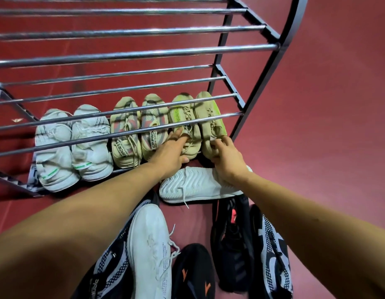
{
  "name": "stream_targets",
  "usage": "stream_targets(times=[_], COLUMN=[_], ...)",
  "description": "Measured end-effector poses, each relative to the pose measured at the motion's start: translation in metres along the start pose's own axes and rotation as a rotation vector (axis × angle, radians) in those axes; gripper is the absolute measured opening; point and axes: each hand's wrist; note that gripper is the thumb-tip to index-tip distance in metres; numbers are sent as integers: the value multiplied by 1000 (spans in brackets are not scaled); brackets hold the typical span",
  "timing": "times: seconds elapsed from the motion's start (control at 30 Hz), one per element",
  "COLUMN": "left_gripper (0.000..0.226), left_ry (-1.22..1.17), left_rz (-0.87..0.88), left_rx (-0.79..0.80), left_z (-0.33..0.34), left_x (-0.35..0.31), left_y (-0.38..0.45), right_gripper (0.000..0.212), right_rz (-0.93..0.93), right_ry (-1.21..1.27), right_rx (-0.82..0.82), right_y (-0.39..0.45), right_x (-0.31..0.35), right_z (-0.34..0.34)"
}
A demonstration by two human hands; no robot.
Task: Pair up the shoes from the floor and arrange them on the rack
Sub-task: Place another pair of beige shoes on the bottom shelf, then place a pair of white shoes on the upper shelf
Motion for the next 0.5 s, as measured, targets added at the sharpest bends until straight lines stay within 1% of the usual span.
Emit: stream_targets(times=[0.07, 0.1, 0.13, 0.17, 0.2, 0.23, 0.27, 0.3, 0.33, 0.37, 0.4, 0.43, 0.47, 0.5], left_gripper=[70, 67, 60, 49, 37, 28, 24, 26, 32, 40, 49, 57, 65, 74], left_ry=[-27, -57, -111, -189, -275, -337, -353, -314, -222, -101, 12, 87, 121, 131], left_rz=[-16, -27, -41, -66, -100, -128, -140, -141, -131, -96, -41, 7, 14, -23], left_rx=[-44, -102, -190, -286, -362, -403, -386, -311, -212, -126, -82, -66, -59, -62], left_z=[2, 3, 4, 6, 9, 13, 19, 27, 33, 39, 42, 41, 40, 36], left_x=[-6, -9, -14, -18, -21, -21, -18, -13, -6, 2, 10, 18, 25, 31], left_y=[-4, -9, -15, -23, -33, -44, -57, -73, -89, -106, -121, -133, -144, -152], right_gripper=[68, 73, 71, 62, 52, 52, 66, 85, 102, 114, 123, 126, 123, 116], right_rz=[2, 0, -3, -3, 5, 6, 10, 10, -8, -51, -93, -115, -119, -116], right_ry=[65, 114, 155, 157, 97, -15, -139, -226, -310, -405, -503, -582, -625, -642], right_rx=[9, -6, -42, -87, -95, -44, 63, 200, 325, 415, 468, 481, 460, 423], right_y=[-4, -7, -10, -14, -20, -27, -35, -46, -55, -64, -71, -75, -78, -78], right_x=[-1, 0, 2, 2, 2, 1, -1, -3, -3, -4, -3, -2, 2, 8], right_z=[-1, -3, -6, -10, -16, -22, -28, -32, -35, -36, -38, -39, -41, -46])
Point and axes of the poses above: each hand's wrist, its own y-axis towards the middle knuckle, its own z-axis out of the palm, x = y × z, and after that the axes turned 7 degrees about -z, right-handed
